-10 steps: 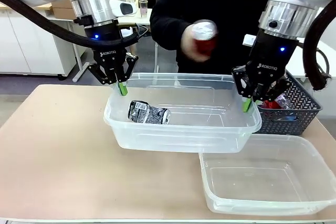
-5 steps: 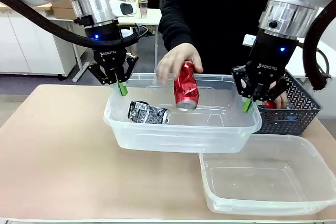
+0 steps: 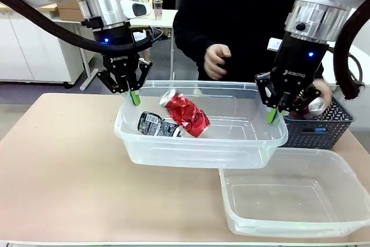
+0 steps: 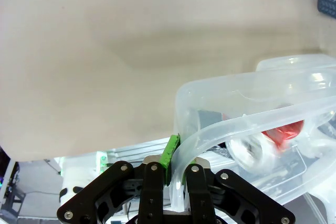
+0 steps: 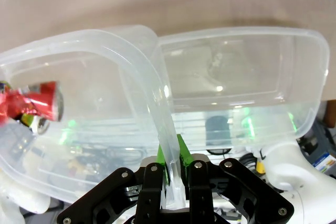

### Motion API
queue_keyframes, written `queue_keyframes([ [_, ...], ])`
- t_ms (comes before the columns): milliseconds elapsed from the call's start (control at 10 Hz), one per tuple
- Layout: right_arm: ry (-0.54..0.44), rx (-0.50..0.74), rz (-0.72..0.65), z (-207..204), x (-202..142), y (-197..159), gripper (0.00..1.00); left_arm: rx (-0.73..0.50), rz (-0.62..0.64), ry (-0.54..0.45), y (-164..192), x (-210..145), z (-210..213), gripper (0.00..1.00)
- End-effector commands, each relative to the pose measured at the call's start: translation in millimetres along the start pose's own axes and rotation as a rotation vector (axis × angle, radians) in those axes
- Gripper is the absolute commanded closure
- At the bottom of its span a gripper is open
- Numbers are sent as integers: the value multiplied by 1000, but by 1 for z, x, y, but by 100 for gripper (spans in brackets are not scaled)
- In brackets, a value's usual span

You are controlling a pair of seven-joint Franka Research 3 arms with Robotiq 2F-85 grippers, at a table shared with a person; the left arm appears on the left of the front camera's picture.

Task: Sort the waste into each basket.
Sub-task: Offer the picked Organizing box to the human.

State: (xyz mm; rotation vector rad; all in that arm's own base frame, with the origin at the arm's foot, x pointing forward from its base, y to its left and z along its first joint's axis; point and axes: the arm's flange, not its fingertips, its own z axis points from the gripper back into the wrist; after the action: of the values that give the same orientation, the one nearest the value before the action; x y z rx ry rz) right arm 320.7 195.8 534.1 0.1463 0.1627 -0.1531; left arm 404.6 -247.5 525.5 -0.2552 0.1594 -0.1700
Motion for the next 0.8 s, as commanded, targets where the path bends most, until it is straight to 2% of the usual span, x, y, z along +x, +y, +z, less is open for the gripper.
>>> queue_keyframes([
  [0,2,3,-5,0,2,-4,93,-14,3,-15,0,-4,8,94],
  [700,2,3,-5,0,2,-4,93,-14,3,-15,0,-4,8,94],
])
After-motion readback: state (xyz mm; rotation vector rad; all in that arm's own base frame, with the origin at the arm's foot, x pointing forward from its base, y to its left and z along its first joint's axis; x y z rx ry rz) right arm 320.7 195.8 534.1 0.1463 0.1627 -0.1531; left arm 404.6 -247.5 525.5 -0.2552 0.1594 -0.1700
